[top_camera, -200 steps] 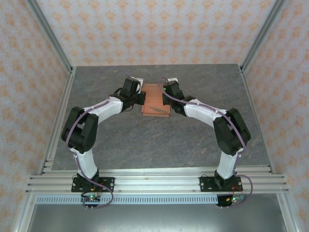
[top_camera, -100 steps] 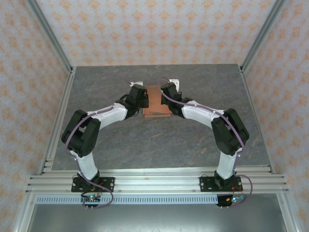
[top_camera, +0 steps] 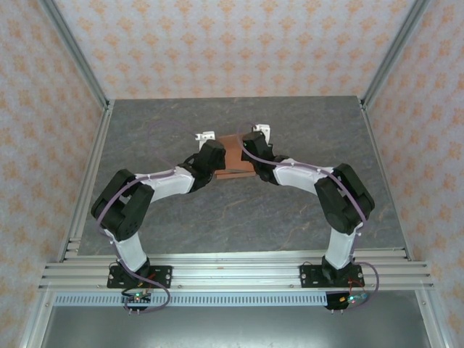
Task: Fold the paper box
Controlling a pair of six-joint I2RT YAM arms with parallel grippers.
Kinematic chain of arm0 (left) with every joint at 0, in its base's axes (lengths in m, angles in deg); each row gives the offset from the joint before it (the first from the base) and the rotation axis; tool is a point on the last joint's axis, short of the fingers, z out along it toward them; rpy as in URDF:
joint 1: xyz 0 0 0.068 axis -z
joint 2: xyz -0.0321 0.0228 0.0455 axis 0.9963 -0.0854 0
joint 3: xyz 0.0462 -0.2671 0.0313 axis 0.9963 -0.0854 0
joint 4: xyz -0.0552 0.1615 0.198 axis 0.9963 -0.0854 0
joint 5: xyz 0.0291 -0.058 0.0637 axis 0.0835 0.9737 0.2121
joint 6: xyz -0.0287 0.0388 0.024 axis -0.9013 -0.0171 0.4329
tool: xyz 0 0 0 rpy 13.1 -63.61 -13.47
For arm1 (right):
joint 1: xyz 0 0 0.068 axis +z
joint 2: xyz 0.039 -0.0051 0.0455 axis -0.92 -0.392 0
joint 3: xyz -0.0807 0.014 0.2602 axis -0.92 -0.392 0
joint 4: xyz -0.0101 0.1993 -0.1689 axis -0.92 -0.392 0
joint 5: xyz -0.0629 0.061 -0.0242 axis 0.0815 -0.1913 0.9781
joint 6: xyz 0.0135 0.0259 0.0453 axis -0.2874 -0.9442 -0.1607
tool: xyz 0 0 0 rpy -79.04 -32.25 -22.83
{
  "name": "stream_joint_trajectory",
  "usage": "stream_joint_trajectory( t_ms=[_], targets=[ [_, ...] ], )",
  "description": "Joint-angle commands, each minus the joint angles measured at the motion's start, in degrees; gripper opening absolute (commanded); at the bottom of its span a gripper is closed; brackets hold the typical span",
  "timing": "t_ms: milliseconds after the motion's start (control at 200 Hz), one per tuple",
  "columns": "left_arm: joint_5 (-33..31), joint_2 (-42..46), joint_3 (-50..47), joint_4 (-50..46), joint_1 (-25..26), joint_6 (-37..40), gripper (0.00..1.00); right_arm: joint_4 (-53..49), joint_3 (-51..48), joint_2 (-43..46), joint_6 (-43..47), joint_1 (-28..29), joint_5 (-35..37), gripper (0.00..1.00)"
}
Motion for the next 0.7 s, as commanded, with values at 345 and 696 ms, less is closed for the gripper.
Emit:
stream_joint_trajectory(
  t_ms=[345,696],
  targets=[
    [-11.66,2.43,-10.07,9.8,2.15,-1.13,0.0,8.54,-10.66,3.12,0.96,0.33,3.61,0.02],
    [-16.03,1.9,-15.23,15.54,3.93,0.03,0.0,16.75,-18.34,4.52,-0.64,0.43,2.51,0.02]
  ],
)
